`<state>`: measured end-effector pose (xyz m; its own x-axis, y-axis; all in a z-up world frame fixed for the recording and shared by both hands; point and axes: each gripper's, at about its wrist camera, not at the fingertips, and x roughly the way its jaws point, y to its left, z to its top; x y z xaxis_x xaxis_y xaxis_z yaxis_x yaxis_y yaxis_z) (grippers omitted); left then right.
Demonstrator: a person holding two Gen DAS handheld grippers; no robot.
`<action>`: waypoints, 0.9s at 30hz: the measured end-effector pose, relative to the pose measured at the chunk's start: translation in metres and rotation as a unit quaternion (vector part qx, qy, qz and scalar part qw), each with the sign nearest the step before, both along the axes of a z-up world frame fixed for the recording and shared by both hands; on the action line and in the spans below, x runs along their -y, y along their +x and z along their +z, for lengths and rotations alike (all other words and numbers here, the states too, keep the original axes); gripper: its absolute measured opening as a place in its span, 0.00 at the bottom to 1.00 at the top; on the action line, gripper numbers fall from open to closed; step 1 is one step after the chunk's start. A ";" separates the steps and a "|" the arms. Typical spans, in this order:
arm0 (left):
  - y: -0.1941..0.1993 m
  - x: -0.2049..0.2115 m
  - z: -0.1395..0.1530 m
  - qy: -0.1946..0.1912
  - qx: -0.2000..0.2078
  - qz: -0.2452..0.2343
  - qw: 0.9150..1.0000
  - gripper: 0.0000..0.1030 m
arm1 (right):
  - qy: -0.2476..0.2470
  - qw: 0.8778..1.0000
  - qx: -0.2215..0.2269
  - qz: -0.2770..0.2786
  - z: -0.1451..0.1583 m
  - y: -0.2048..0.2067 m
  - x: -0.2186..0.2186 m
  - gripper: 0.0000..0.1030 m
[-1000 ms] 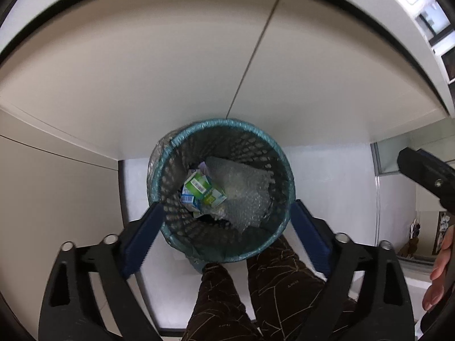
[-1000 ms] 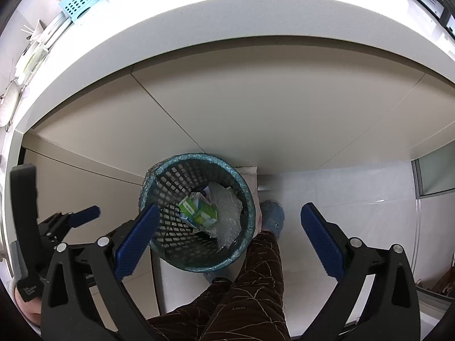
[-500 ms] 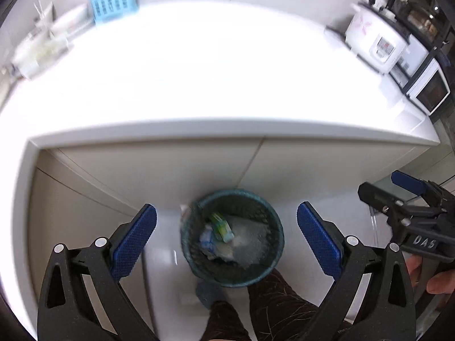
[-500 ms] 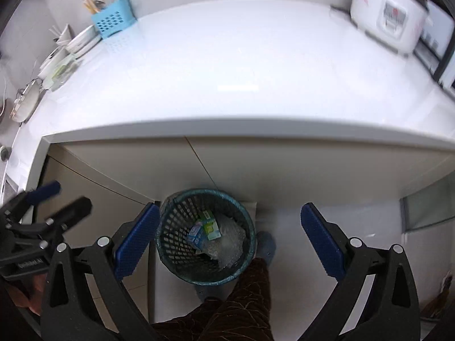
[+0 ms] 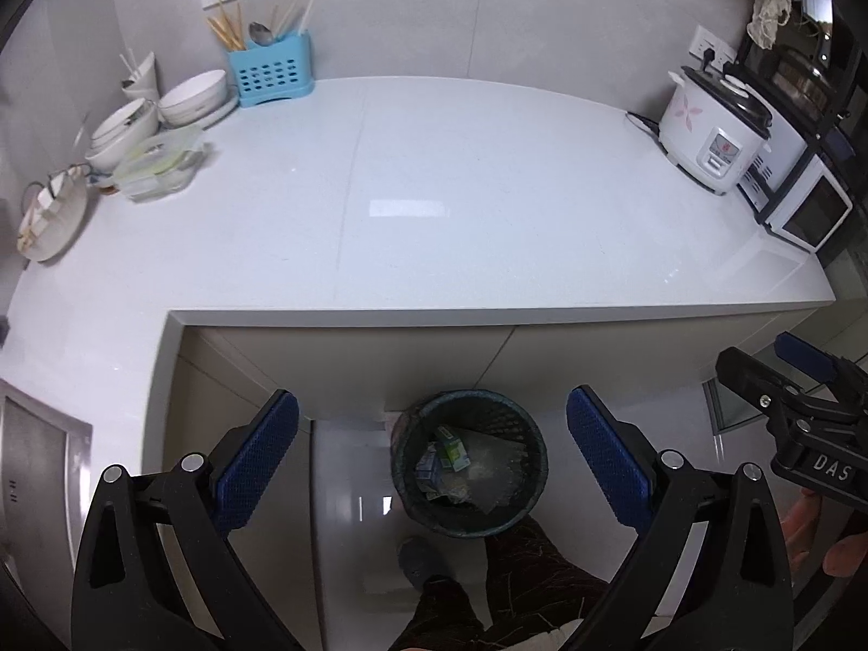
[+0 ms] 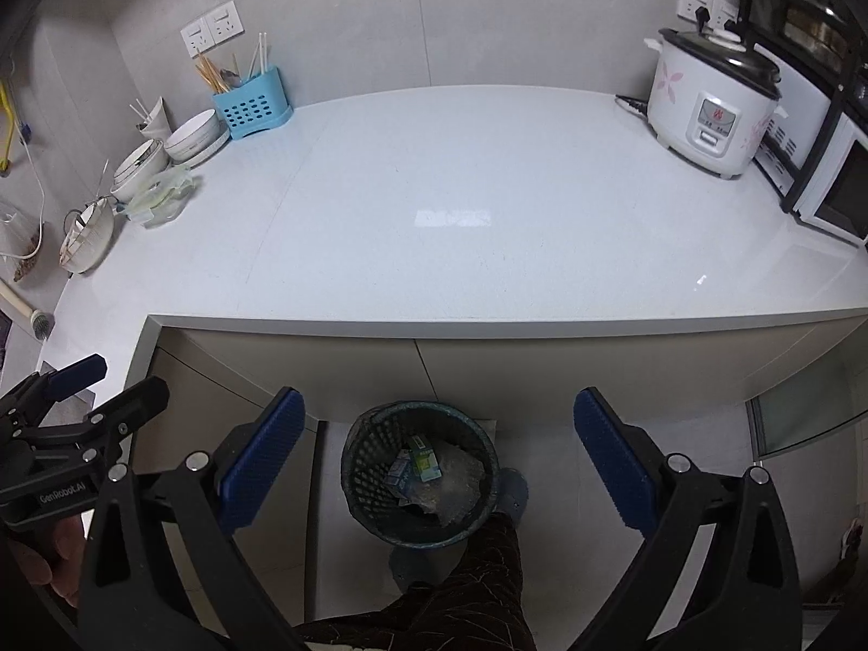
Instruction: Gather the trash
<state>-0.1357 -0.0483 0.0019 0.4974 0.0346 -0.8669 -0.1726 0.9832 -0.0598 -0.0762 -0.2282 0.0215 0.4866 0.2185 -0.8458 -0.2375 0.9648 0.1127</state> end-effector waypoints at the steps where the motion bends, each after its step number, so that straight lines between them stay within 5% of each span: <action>1: -0.002 -0.001 0.005 -0.001 0.000 0.002 1.000 0.94 | 0.002 1.000 0.000 0.001 0.004 -0.003 0.000 0.93; 8: -0.006 -0.003 0.023 0.008 -0.008 0.001 1.000 0.94 | 0.008 1.000 -0.011 0.007 0.012 -0.008 -0.003 0.93; 27: -0.002 -0.006 0.011 -0.006 -0.031 -0.004 1.000 0.94 | 0.010 1.000 -0.027 0.011 0.006 -0.007 -0.011 0.93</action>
<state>-0.1379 -0.0423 0.0131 0.4436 0.0200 -0.8960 -0.1690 0.9837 -0.0617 -0.0828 -0.2173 0.0275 0.4359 0.2451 -0.8660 -0.2519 0.9570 0.1440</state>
